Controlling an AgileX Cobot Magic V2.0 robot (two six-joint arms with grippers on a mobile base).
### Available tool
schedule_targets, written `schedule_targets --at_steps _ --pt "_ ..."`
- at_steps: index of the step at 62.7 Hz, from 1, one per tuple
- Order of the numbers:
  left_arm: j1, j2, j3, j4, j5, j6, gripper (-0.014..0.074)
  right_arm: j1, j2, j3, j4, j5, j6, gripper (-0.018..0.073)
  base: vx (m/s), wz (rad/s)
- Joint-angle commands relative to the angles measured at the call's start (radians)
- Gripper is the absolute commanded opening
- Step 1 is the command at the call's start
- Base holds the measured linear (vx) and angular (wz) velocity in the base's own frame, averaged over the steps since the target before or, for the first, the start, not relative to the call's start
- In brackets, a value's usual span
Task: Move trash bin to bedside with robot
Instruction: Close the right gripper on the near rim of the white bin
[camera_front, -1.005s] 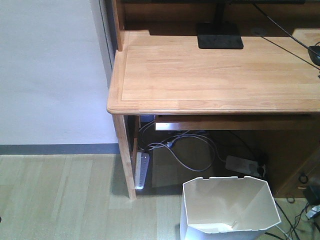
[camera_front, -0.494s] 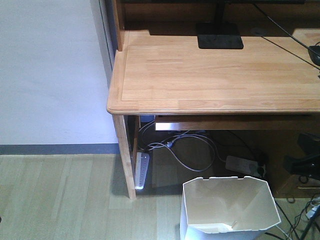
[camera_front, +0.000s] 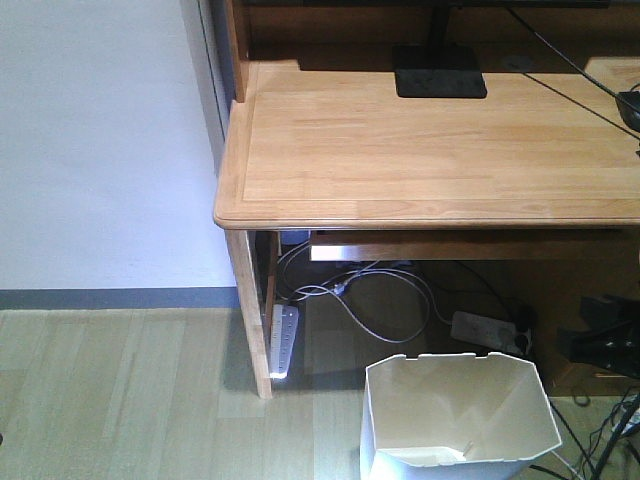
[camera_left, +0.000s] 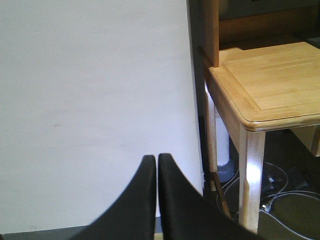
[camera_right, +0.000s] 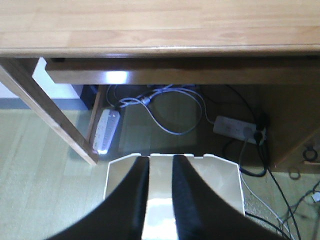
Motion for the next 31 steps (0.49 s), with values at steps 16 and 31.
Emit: schedule_targets --at_steps 16,31 --pt "-0.006 -0.009 0.028 -0.002 -0.073 -0.008 -0.0006 -0.002 0.006 -0.035 -0.01 -0.023 -0.003 0.044 0.0 0.0" --pt "-0.006 -0.009 0.028 -0.002 -0.073 -0.008 -0.0006 -0.002 0.058 -0.119 -0.012 0.074 -0.002 0.0464 0.0 0.0"
